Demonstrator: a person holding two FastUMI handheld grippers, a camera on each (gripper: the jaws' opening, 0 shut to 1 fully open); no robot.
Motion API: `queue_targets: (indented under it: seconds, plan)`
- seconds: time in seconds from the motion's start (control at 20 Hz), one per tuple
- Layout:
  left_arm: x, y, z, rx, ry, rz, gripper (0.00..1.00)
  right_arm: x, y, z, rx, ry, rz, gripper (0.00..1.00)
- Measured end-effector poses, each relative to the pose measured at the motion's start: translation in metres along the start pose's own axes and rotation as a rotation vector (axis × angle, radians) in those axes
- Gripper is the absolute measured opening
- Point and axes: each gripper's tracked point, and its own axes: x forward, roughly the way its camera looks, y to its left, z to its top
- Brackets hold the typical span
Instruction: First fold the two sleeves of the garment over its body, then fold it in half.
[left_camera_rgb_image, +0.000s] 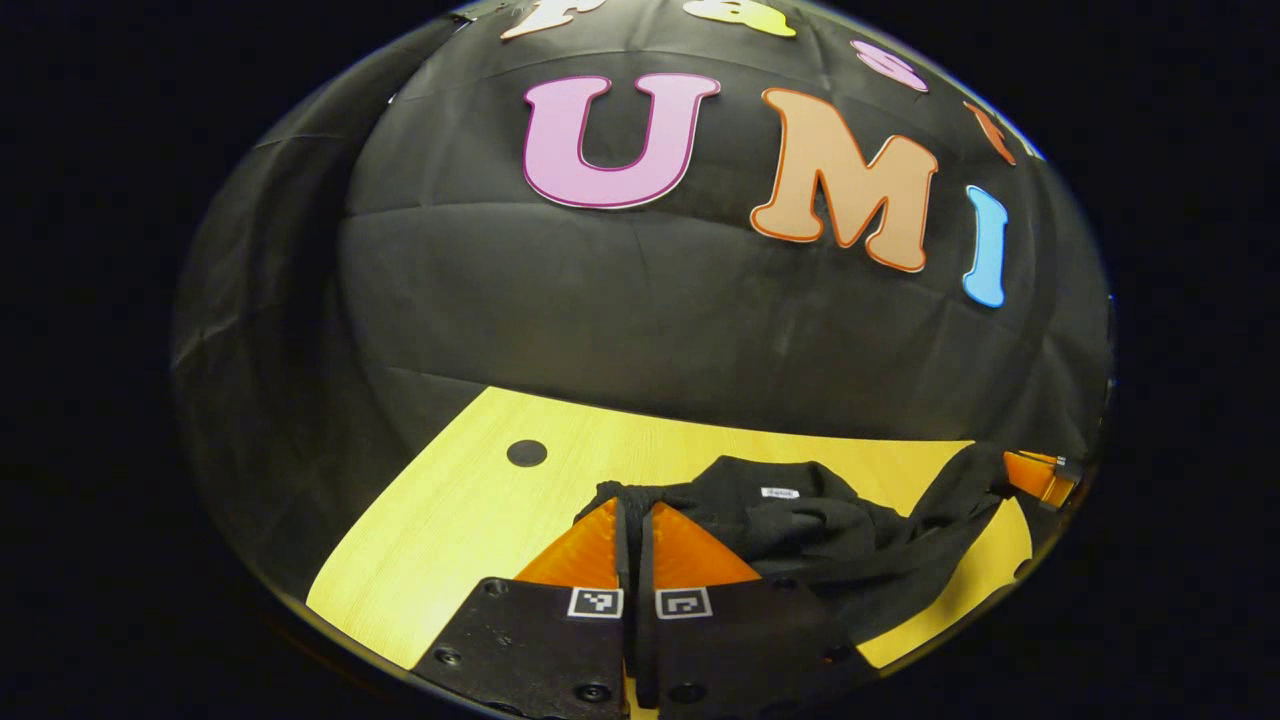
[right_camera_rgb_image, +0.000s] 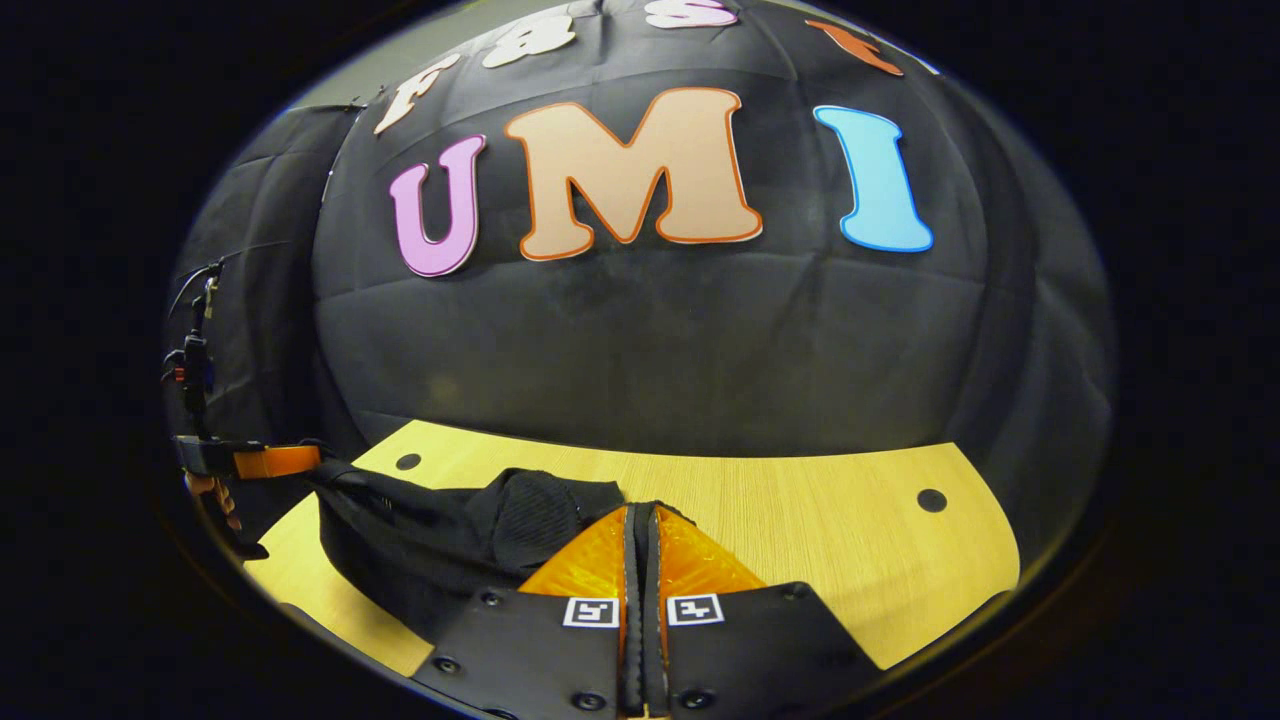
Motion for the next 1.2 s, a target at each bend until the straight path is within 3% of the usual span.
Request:
queue_targets:
  seconds: [0.3, 0.75, 0.8, 0.85, 0.95, 1.0, 1.1, 1.15, 1.2]
  plan:
    - [0.058, -0.005, -0.030, 0.081, 0.074, 0.008, 0.00, 0.061, -0.007, -0.023, 0.043, 0.072, -0.013, 0.03]
    - [0.084, -0.004, -0.047, 0.032, 0.078, 0.030, 0.01, 0.084, -0.016, -0.045, 0.097, 0.131, -0.023, 0.06]
    - [0.085, -0.007, -0.046, 0.027, 0.073, 0.014, 0.12, 0.083, -0.016, -0.046, 0.100, 0.131, -0.025, 0.14]
    - [0.084, -0.005, -0.044, 0.028, 0.067, 0.016, 0.27, 0.083, -0.016, -0.045, 0.104, 0.131, -0.027, 0.14]
    - [0.085, -0.005, -0.040, 0.028, 0.055, 0.016, 0.57, 0.081, -0.020, -0.043, 0.105, 0.120, -0.027, 0.23]
    - [0.083, -0.003, -0.037, 0.029, 0.046, 0.028, 0.63, 0.081, -0.018, -0.042, 0.106, 0.116, -0.023, 0.36]
    - [0.080, 0.001, -0.032, 0.026, 0.028, 0.050, 0.87, 0.078, -0.022, -0.040, 0.102, 0.118, -0.044, 0.68]
    - [0.077, 0.002, -0.029, 0.021, 0.021, 0.054, 0.94, 0.079, -0.025, -0.039, 0.092, 0.114, -0.052, 0.84]
    - [0.073, 0.001, -0.026, 0.014, 0.015, 0.055, 0.94, 0.071, -0.026, -0.036, 0.087, 0.111, -0.056, 0.99]
